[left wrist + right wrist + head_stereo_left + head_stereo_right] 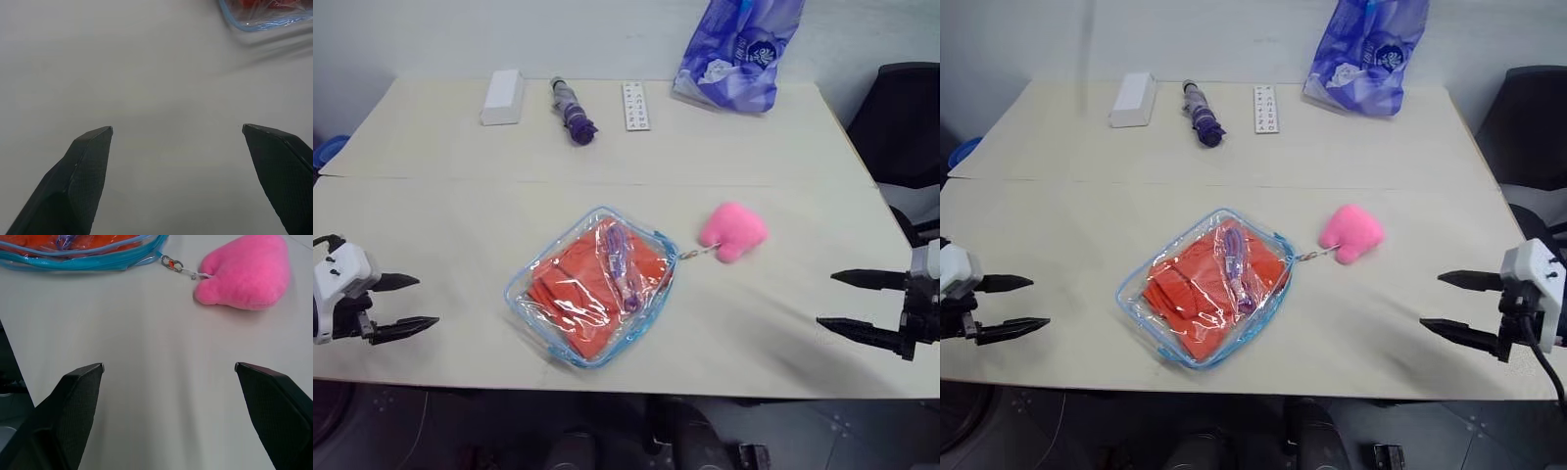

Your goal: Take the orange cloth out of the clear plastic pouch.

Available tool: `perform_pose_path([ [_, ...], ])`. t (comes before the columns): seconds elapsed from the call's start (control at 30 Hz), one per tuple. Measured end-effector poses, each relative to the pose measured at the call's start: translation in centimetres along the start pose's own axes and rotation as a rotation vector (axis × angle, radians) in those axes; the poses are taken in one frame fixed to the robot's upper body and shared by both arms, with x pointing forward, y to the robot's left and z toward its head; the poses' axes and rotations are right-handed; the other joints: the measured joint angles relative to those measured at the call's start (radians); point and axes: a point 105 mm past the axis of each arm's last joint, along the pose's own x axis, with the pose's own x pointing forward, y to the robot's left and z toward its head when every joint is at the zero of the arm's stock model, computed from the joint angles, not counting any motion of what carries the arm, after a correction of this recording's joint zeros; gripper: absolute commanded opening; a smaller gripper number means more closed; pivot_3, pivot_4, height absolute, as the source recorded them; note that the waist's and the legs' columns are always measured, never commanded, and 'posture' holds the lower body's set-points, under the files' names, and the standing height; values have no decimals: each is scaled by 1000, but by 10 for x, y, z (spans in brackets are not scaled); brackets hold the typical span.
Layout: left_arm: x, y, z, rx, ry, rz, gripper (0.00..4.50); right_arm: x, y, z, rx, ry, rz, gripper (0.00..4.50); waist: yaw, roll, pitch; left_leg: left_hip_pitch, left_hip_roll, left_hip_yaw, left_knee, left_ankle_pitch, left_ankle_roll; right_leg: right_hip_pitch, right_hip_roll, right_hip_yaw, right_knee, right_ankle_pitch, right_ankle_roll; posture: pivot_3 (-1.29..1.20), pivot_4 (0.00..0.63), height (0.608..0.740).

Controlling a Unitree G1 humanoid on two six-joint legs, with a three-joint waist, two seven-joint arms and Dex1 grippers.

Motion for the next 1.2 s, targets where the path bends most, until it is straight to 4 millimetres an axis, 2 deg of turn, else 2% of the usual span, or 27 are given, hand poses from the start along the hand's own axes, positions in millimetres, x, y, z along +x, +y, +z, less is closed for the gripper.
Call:
perform_pose_path([
  [0.13, 4, 1, 7, -36, -57, 0, 4485, 4, -1, 1, 15, -11, -37, 4500, 1, 0, 0, 0, -1, 0, 0, 1, 0, 0, 0, 0, 1, 0, 0, 0, 150, 740],
  [0.23, 8, -2, 22, -69, -132, -32, 4485, 10, 4, 6, 38, -33, -39, 4500, 1, -1, 0, 0, -1, 0, 1, 1, -1, 0, 0, 0, 2, 0, 0, 0, 150, 740],
  [0.3, 12, -6, 46, -90, -231, -75, 4485, 17, 9, 16, 49, -82, -37, 4500, 1, -1, 0, 0, -1, 0, 2, 1, -1, 0, -1, 0, 2, 0, 0, 0, 150, 740],
  [0.4, 13, -21, 89, -49, -350, -167, 4485, 34, 18, 44, 22, -165, -23, 4500, 0, -1, -1, 0, -2, -1, 3, 2, -2, 1, -1, 1, 5, 0, 0, 0, 150, 740],
  [0.47, 16, -36, 111, -4, -384, -247, 4485, 53, 22, 63, 16, -222, -29, 4500, -11, -2, -1, 0, -2, -1, 3, 2, -3, 0, -1, 2, 8, 0, 0, 0, 150, 740],
  [0.53, 22, -52, 122, 41, -378, -322, 4485, 77, 29, 78, 54, -274, -14, 4500, -26, -2, -1, 1, -3, 0, 4, 3, -5, 0, -1, 3, 8, 0, -2, 0, 150, 740],
  [0.63, 31, -63, 123, 67, -340, -389, 4485, 113, 43, 90, 133, -288, 41, 4500, -38, -2, -1, 0, -3, -1, 5, 5, -7, -2, -1, 2, 10, -2, -4, 0, 150, 740],
  [0.73, 37, -68, 126, 111, -303, -445, 4485, 155, 71, 102, 143, -254, 151, 4500, -48, -2, -1, 0, -2, -3, 9, 5, -8, -3, 0, 1, 12, -1, -6, 0, 150, 740],
  [0.83, 38, -67, 127, 158, -277, -459, 4485, 187, 87, 97, 197, -203, 211, 4500, -47, -2, -1, 0, -2, -4, 11, 5, -8, -3, 0, 0, 13, -1, -6, 0, 150, 740],
  [0.97, 41, -60, 122, 153, -253, -453, 4485, 211, 86, 90, 266, -158, 212, 4500, -47, -2, -1, -3, -2, -6, 13, 5, -7, -3, 0, -3, 15, -1, -6, 0, 150, 740],
  [1.1, 45, -61, 127, 188, -261, -461, 4485, 236, 101, 88, 280, -108, 281, 4500, -47, -2, -1, -3, -1, -7, 14, 5, -6, -3, -1, -3, 16, -1, -6, 0, 150, 740],
  [1.2, 50, -62, 126, 194, -252, -469, 4500, 247, 101, 81, 270, -70, 275, 3886, -47, -2, -1, -3, -1, -7, 14, 4, -6, -3, -1, -3, 16, -1, -6, 0, 150, 740],
])
